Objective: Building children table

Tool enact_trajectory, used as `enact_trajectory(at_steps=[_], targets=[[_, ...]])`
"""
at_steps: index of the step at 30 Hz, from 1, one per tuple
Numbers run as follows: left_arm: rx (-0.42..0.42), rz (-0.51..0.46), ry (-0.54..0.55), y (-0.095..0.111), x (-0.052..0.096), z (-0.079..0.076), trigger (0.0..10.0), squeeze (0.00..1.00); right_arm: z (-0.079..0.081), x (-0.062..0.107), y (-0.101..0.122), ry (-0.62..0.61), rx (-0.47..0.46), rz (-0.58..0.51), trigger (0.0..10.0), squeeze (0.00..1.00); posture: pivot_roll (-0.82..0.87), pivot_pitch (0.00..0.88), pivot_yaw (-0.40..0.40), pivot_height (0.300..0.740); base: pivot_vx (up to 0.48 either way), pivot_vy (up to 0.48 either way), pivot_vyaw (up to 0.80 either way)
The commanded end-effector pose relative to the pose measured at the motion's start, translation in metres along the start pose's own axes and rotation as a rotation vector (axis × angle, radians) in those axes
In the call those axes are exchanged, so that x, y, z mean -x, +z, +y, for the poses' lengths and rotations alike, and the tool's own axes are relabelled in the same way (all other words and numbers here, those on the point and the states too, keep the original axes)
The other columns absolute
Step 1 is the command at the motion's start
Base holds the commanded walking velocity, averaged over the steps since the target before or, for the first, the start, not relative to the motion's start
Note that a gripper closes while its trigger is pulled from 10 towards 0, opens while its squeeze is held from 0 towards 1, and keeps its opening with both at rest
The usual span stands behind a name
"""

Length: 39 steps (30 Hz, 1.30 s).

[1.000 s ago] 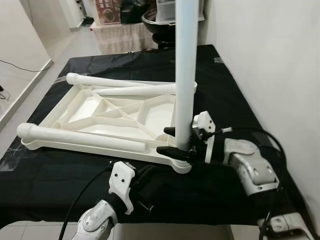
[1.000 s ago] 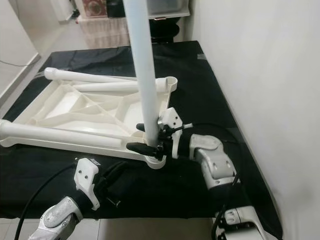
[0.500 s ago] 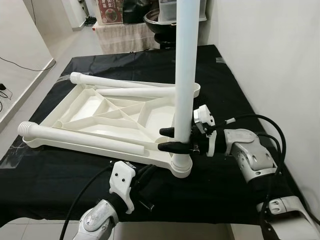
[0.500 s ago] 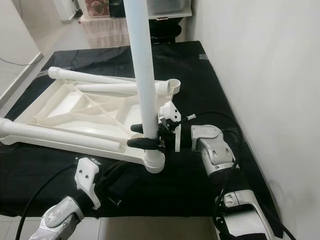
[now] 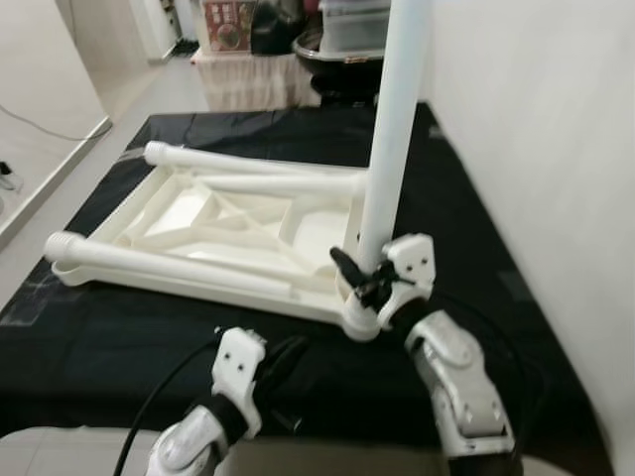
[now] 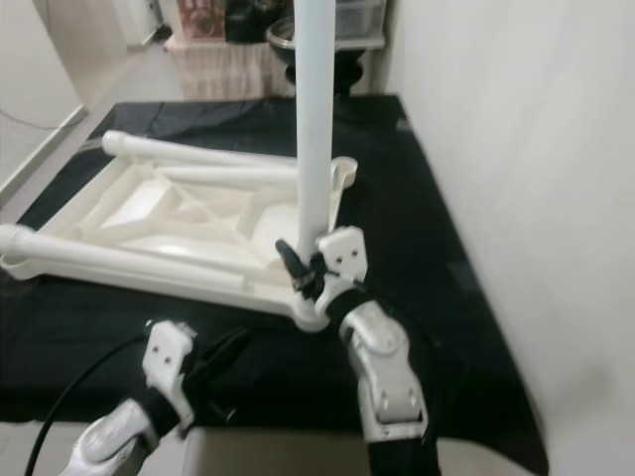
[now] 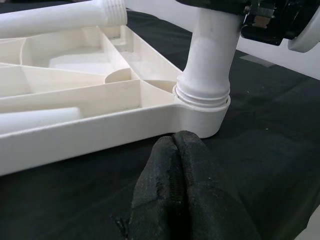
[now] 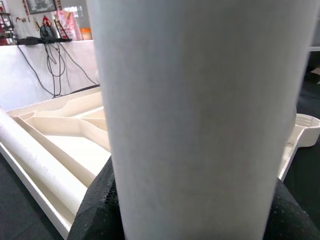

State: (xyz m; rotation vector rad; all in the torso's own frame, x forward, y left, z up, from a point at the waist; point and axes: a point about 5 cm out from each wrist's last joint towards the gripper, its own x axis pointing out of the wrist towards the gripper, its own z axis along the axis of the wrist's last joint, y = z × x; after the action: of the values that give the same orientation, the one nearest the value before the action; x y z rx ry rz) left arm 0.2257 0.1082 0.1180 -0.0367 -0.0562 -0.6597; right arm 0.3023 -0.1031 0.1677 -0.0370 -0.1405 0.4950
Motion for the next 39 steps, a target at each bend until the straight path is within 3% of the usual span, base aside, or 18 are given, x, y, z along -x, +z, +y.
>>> enact_trajectory(at_steps=[1,2,4,5,7,8,13,14,16,17,18,20,26,30,31,32,33,39], targets=[[0.002,0.016,-0.010,-0.003,0.002,0.000,10.0,0.00,0.007,0.004,-0.029,0.022,-0.035,0.129,0.0,0.00,-0.03,0.146,0.043,0.740,0.000,0.000,0.00],[0.002,0.014,-0.006,-0.003,0.002,0.001,10.0,0.00,0.002,0.001,-0.027,0.018,-0.018,0.128,6.9,0.00,-0.03,0.145,0.046,0.740,0.000,0.000,0.00],[0.001,0.012,-0.002,-0.002,0.001,0.001,10.0,0.00,0.000,0.000,-0.026,0.005,-0.008,0.129,6.9,0.00,-0.03,0.145,0.045,0.740,0.000,0.000,0.00],[0.000,0.010,0.005,-0.002,0.001,0.002,10.0,0.00,-0.005,-0.004,-0.022,0.040,-0.021,0.111,10.0,0.52,-0.03,0.145,0.044,0.740,0.000,0.000,0.00],[-0.001,0.009,0.006,-0.002,0.001,0.002,10.0,0.00,-0.006,-0.004,-0.018,0.029,-0.022,0.101,10.0,0.52,-0.03,0.145,0.044,0.740,0.000,0.000,0.00],[-0.001,0.009,0.006,-0.002,0.001,0.002,10.0,0.00,-0.005,-0.003,-0.017,0.008,-0.018,0.101,10.0,1.00,-0.03,0.145,0.044,0.740,0.000,0.000,0.00],[-0.002,0.009,0.002,-0.002,-0.001,0.002,10.0,0.00,-0.010,-0.018,0.006,0.223,-0.030,0.031,10.0,1.00,-0.03,0.140,0.044,0.740,0.000,0.000,0.00],[-0.003,0.009,0.001,-0.002,-0.002,0.002,10.0,0.00,-0.012,-0.021,0.010,0.272,-0.025,0.029,10.0,0.84,-0.03,0.140,0.044,0.740,0.000,0.000,0.00],[-0.004,0.009,0.000,-0.002,-0.002,0.002,10.0,0.00,-0.014,-0.024,0.012,0.314,-0.024,0.030,10.0,0.84,-0.03,0.140,0.044,0.740,0.000,0.000,0.00],[-0.005,0.009,0.002,-0.002,-0.002,0.002,10.0,0.00,-0.013,-0.025,0.014,0.428,-0.004,0.035,10.0,0.00,-0.02,0.138,0.045,0.740,0.000,0.000,0.00],[-0.005,0.009,0.002,-0.002,-0.002,0.002,10.0,0.00,-0.013,-0.025,0.014,0.428,-0.004,0.035,10.0,0.00,-0.02,0.138,0.045,0.740,0.000,0.000,0.00],[-0.010,0.010,0.003,-0.002,-0.002,0.001,10.0,0.00,-0.014,-0.026,0.015,0.631,0.041,0.064,10.0,0.00,-0.01,0.134,0.046,0.740,0.000,0.000,0.00],[-0.024,0.018,-0.003,-0.003,-0.002,0.000,10.0,0.00,-0.024,-0.032,0.014,0.863,0.064,0.171,10.0,0.00,0.02,0.130,0.047,0.740,0.000,0.000,0.00],[-0.025,0.019,-0.003,-0.003,-0.001,-0.001,10.0,0.00,-0.028,-0.037,0.017,0.863,0.055,0.174,10.0,0.00,0.02,0.129,0.043,0.740,0.000,0.000,0.00],[-0.024,0.019,-0.002,-0.003,-0.001,-0.001,10.0,0.00,-0.030,-0.043,0.021,0.846,0.030,0.159,7.3,0.00,0.03,0.132,0.042,0.740,0.000,0.000,0.00],[-0.024,0.018,-0.002,-0.003,-0.001,-0.001,10.0,0.00,-0.031,-0.045,0.022,0.839,0.025,0.155,7.3,0.00,0.03,0.132,0.042,0.740,0.000,0.000,0.00],[-0.023,0.018,-0.001,-0.003,-0.001,-0.001,10.0,0.00,-0.032,-0.047,0.022,0.838,0.021,0.151,0.0,0.00,0.03,0.132,0.042,0.740,0.000,0.000,0.00],[-0.022,0.018,0.001,-0.002,-0.001,-0.002,10.0,0.00,-0.034,-0.044,0.013,0.843,0.023,0.172,0.0,0.00,0.02,0.138,0.048,0.740,0.000,0.000,0.00]])
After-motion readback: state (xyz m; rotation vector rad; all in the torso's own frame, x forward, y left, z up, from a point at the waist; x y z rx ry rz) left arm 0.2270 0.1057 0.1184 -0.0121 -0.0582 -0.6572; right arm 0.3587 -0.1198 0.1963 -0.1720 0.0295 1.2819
